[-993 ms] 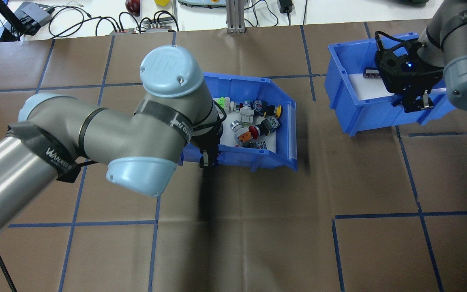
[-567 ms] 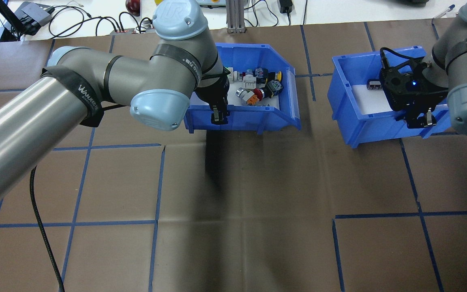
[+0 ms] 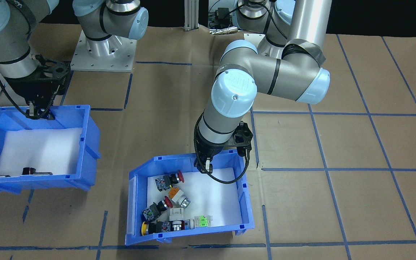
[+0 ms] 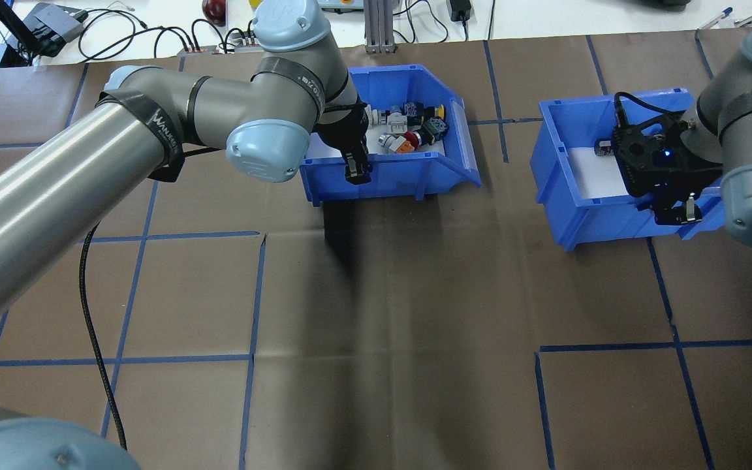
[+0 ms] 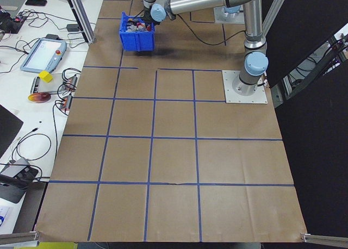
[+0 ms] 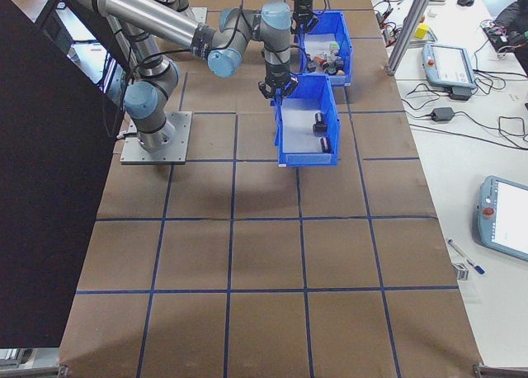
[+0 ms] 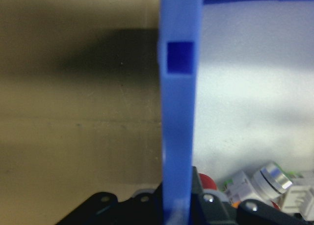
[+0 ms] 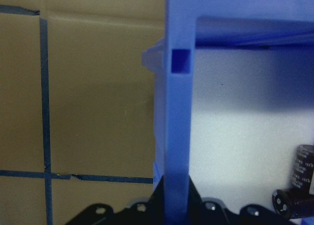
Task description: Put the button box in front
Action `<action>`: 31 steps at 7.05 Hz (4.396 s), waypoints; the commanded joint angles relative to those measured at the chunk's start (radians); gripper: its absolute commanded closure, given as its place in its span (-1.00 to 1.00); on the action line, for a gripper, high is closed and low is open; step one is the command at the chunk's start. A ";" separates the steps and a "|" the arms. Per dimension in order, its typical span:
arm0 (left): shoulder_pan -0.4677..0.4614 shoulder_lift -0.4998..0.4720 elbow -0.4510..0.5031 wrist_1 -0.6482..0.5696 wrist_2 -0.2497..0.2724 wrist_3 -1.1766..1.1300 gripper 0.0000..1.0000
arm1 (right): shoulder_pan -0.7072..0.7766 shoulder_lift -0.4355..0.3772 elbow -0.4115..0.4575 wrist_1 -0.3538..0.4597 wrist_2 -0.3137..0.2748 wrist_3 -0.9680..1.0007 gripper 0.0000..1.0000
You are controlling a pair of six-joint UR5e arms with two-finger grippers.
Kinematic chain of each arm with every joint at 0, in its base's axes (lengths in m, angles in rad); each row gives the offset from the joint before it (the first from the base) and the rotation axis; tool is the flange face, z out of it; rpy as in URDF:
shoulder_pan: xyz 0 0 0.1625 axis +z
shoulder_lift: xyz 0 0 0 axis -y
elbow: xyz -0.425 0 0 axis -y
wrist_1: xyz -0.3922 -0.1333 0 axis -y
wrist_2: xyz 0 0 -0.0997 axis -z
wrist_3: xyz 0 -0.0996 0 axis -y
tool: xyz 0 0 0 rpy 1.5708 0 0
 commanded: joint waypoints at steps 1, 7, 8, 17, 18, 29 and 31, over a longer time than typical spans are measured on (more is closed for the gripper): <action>-0.001 -0.058 0.046 0.012 -0.014 0.002 0.98 | 0.000 -0.013 0.018 0.001 0.001 0.020 0.79; -0.008 -0.084 0.051 0.011 -0.030 0.098 0.84 | 0.008 -0.121 0.122 0.020 0.000 0.040 0.78; -0.011 -0.070 0.046 0.002 -0.027 0.098 0.84 | 0.008 -0.151 0.159 0.017 0.003 0.040 0.78; 0.116 0.217 0.037 -0.369 -0.004 0.555 -0.96 | 0.223 -0.289 0.301 0.013 0.025 0.262 0.76; 0.128 0.288 0.034 -0.442 0.121 0.818 -0.97 | 0.303 -0.289 0.301 0.010 0.017 0.348 0.76; 0.242 0.467 -0.010 -0.521 0.190 1.911 -0.98 | 0.831 0.000 0.128 -0.056 -0.058 0.868 0.74; 0.242 0.470 -0.018 -0.525 0.191 1.913 -0.98 | 0.922 0.113 0.086 -0.126 -0.109 0.950 0.74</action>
